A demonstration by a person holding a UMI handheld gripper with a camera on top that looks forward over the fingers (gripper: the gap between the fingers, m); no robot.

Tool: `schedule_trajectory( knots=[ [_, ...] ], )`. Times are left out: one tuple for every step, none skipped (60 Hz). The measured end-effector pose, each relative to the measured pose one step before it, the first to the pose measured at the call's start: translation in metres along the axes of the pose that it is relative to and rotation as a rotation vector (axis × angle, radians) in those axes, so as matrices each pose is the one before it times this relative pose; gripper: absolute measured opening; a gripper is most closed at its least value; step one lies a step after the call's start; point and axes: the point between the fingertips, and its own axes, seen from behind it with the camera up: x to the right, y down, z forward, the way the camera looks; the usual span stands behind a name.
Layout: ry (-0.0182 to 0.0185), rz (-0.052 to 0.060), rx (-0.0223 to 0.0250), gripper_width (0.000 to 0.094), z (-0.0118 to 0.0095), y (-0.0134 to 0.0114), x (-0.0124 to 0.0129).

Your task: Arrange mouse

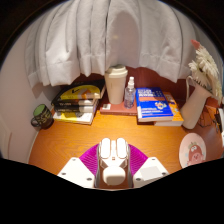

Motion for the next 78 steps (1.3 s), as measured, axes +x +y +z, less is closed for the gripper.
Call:
schedule_trajectory(
  knots=[
    [-0.00013, -0.0030, 0.02417, 0.0390, -0.00878, -0.01142, 0.00571],
    [0.00047, -0.0029, 0.02537, 0.0390, -0.00875, -0.01149, 0.00649],
    [0.00025, -0.0020, 0.02528, 0.0390, -0.00897, -0.01118, 0.00715],
    [-0.00009, -0.0013, 0.02348, 0.0390, -0.00887, -0.01069, 0.00739],
    [-0.00068, -0.0006, 0.02138, 0.0390, -0.00885, -0.00982, 0.00794],
    [-0.00529, -0.0021, 0.02252, 0.0389, -0.00831, -0.00946, 0.01003],
    [0.00210, 0.0007, 0.01610, 0.0389, -0.00874, -0.00852, 0.00885],
    [0.00266, 0.0010, 0.01801, 0.0388, -0.00805, -0.00802, 0.00977],
    [0.00349, 0.0009, 0.01767, 0.0388, -0.00746, -0.00753, 0.01059],
    [0.00367, -0.0010, 0.01654, 0.0387, -0.00686, -0.00669, 0.01098],
    [0.00354, -0.0015, 0.01482, 0.0387, -0.00616, -0.00588, 0.01117],
    [0.00445, -0.0010, 0.01243, 0.0386, -0.00549, -0.00510, 0.01176],
    [0.00421, 0.0000, 0.01334, 0.0384, -0.00498, -0.00356, 0.01305],
    [0.00715, 0.0006, 0.01183, 0.0384, -0.00356, -0.00276, 0.01237],
    [0.00556, 0.0000, 0.00115, 0.0384, -0.00288, -0.00264, 0.01301],
    [0.00767, -0.0005, 0.00237, 0.0385, -0.00259, -0.00087, 0.01316],
    [0.00757, -0.0022, -0.00043, 0.0384, -0.00194, 0.00021, 0.01304],
    [0.00763, -0.0034, -0.00199, 0.0385, -0.00131, 0.00133, 0.01331],
    [0.00896, -0.0026, -0.00230, 0.0384, -0.00067, 0.00192, 0.01350],
    [0.01089, 0.0001, -0.00306, 0.0383, 0.00006, 0.00248, 0.01365],
    [0.01197, 0.0030, -0.00470, 0.0383, 0.00093, 0.00356, 0.01356],
    [0.00986, 0.0042, -0.00637, 0.0383, 0.00151, 0.00456, 0.01287],
    [0.00731, 0.0039, -0.00890, 0.0383, 0.00217, 0.00561, 0.01186],
    [0.00522, 0.0032, -0.01145, 0.0382, 0.00255, 0.00665, 0.01101],
    [0.00531, 0.0023, -0.01390, 0.0382, 0.00312, 0.00733, 0.01079],
    [0.00838, 0.0017, -0.00271, 0.0382, 0.00296, 0.00898, 0.01119],
    [0.00877, -0.0013, -0.01481, 0.0381, 0.00404, 0.00725, 0.01064],
    [0.00952, -0.0019, -0.01865, 0.0381, 0.00513, 0.00631, 0.01008],
    [0.01060, -0.0001, -0.01474, 0.0382, 0.00503, 0.00747, 0.00952],
    [0.00717, 0.0029, -0.01494, 0.0382, 0.00536, 0.00761, 0.00832],
    [0.00322, 0.0043, -0.01616, 0.0381, 0.00554, 0.00788, 0.00643],
    [-0.00021, 0.0060, -0.01818, 0.0381, 0.00554, 0.00812, 0.00530],
    [-0.00115, 0.0069, -0.01878, 0.0381, 0.00571, 0.00821, 0.00495],
    [-0.00054, 0.0074, -0.01765, 0.0382, 0.00570, 0.00748, 0.00444],
    [-0.00116, 0.0053, -0.01430, 0.0382, 0.00584, 0.00681, 0.00428],
    [-0.00083, 0.0042, -0.01223, 0.0382, 0.00575, 0.00641, 0.00383],
    [-0.00035, 0.0047, -0.01194, 0.0382, 0.00571, 0.00620, 0.00332],
    [0.00076, 0.0055, -0.00569, 0.0381, 0.00577, 0.00822, 0.00388],
    [-0.00211, 0.0033, -0.01831, 0.0381, 0.00599, 0.00546, 0.00196],
    [-0.00478, 0.0006, -0.01407, 0.0381, 0.00444, 0.00629, 0.00145],
    [-0.00674, -0.0011, -0.01359, 0.0382, 0.00466, 0.00519, 0.00070],
    [-0.00718, 0.0005, -0.01091, 0.0382, 0.00416, 0.00479, 0.00047],
    [-0.00495, 0.0033, -0.01062, 0.0383, 0.00392, 0.00423, 0.00063],
    [-0.00343, 0.0032, -0.00896, 0.0382, 0.00361, 0.00389, 0.00073],
    [-0.00338, 0.0002, -0.00742, 0.0382, 0.00321, 0.00347, 0.00066],
    [-0.00273, -0.0019, -0.00633, 0.0382, 0.00291, 0.00322, 0.00067],
    [-0.00135, -0.0026, -0.00677, 0.0382, 0.00314, 0.00337, 0.00110],
    [0.00090, -0.0013, -0.00812, 0.0382, 0.00305, 0.00360, 0.00128],
    [0.00109, 0.0005, -0.00796, 0.0382, 0.00360, 0.00364, 0.00113],
    [-0.00035, -0.0021, -0.00767, 0.0385, 0.00233, 0.00359, 0.00107],
    [-0.00193, -0.0023, -0.00464, 0.0384, 0.00209, 0.00267, -0.00094],
    [-0.00459, -0.0017, -0.00555, 0.0385, 0.00238, 0.00277, -0.00080],
    [-0.00505, -0.0002, -0.00651, 0.0385, 0.00196, 0.00273, -0.00107],
    [-0.00498, -0.0001, -0.00705, 0.0384, 0.00185, 0.00286, -0.00093],
    [-0.00304, -0.0015, -0.00850, 0.0409, 0.00116, 0.00311, -0.00048],
    [0.00094, -0.0064, 0.01144, 0.0410, -0.00011, -0.00255, 0.00050],
    [0.00065, -0.0043, 0.01168, 0.0419, -0.00016, -0.00163, 0.00001],
    [-0.00029, -0.0010, 0.00264, 0.0427, 0.00019, 0.00071, -0.00003],
    [-0.00004, 0.0012, -0.00425, 0.0431, 0.00033, 0.00203, -0.00017],
    [0.00052, -0.0006, -0.00435, 0.0437, -0.00078, -0.00054, 0.00025],
    [0.00034, -0.0009, 0.00498, 0.0440, 0.00050, -0.00063, -0.00010],
    [0.00018, -0.0003, -0.00030, 0.0455, 0.00028, 0.00053, 0.00002],
    [-0.00027, -0.0004, -0.00151, 0.0459, 0.00036, 0.00055, -0.00006],
    [-0.00039, 0.0001, -0.00140, 0.0472, 0.00030, 0.00027, 0.00001],
    [-0.00081, -0.0010, -0.00219, 0.0484, -0.00012, -0.00028, 0.00018],
    [0.00040, -0.0001, -0.00089, 0.0495, 0.00011, 0.00005, 0.00005],
    [0.00012, -0.0014, -0.00106, 0.0501, 0.00012, 0.00010, 0.00011],
    [-0.00010, -0.0002, -0.00213, 0.0514, 0.00013, 0.00026, 0.00001],
    [0.00020, 0.0009, -0.00303, 0.0524, -0.00011, 0.00059, -0.00006],
    [-0.00016, 0.0020, -0.00235, 0.0531, -0.00026, 0.00006, -0.00030],
    [-0.00168, 0.0014, -0.00240, 0.0548, -0.00017, -0.00029, -0.00067],
    [-0.00367, -0.0006, -0.00744, 0.0578, -0.00054, -0.00107, -0.00128],
    [-0.00451, -0.0018, -0.00271, 0.0615, -0.00122, -0.00028, -0.00178],
    [-0.00241, -0.0034, -0.00074, 0.0659, -0.00164, -0.00090, -0.00148],
    [-0.00099, -0.0029, -0.00001, 0.0698, -0.00200, -0.00128, -0.00123],
    [0.00212, -0.0010, 0.00029, 0.0725, -0.00294, -0.00155, -0.00137],
    [0.00096, -0.0015, 0.00485, 0.0742, -0.00295, -0.00260, -0.00126],
    [0.00352, -0.0005, 0.00602, 0.0747, -0.00328, -0.00318, -0.00103]
  ],
)
